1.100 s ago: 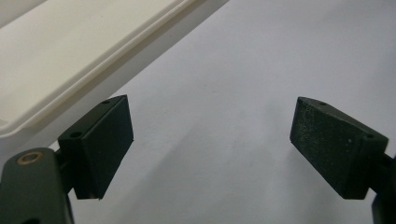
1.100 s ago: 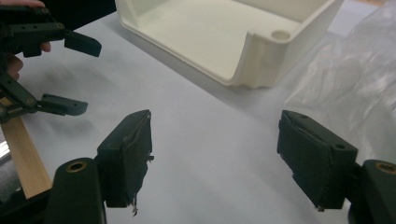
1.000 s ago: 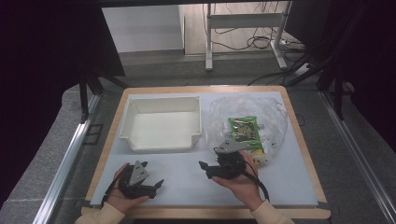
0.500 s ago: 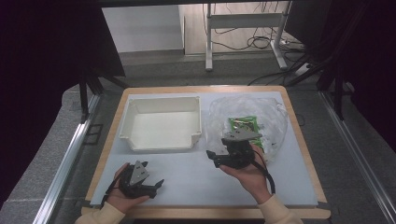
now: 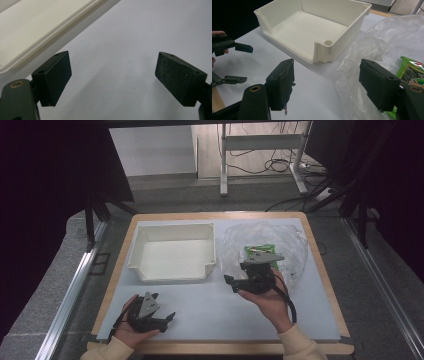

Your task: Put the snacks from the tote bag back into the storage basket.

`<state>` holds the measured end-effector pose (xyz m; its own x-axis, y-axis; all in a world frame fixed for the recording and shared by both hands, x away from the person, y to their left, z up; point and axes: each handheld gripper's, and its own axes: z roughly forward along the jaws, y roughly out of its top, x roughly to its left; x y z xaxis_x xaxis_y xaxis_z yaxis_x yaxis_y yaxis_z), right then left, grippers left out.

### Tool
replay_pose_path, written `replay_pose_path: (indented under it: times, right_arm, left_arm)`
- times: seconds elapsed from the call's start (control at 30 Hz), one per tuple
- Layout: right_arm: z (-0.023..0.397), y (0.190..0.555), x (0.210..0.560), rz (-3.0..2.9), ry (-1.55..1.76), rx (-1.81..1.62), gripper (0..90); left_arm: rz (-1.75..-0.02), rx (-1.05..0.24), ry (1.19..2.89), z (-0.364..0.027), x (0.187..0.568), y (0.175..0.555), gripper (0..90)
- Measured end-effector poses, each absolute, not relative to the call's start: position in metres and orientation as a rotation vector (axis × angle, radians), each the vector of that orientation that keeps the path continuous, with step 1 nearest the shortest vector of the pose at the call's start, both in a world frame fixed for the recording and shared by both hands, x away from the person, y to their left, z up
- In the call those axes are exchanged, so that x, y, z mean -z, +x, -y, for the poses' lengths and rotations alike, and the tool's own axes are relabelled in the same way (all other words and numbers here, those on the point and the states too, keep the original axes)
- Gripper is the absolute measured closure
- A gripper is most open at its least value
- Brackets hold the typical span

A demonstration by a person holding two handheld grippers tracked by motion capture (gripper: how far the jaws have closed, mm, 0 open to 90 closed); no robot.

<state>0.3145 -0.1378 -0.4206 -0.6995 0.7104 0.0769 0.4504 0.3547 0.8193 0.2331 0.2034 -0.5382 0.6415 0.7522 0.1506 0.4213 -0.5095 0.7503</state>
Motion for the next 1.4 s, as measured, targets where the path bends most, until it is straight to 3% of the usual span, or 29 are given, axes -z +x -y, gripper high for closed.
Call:
replay_pose_path:
  times: [1.4]
  right_arm:
    - [0.162,0.371,0.414,-2.237,1.196,-1.195,30.5]
  left_arm:
    - [-0.893,-0.598,2.187,-0.202,0.539,0.233,13.5]
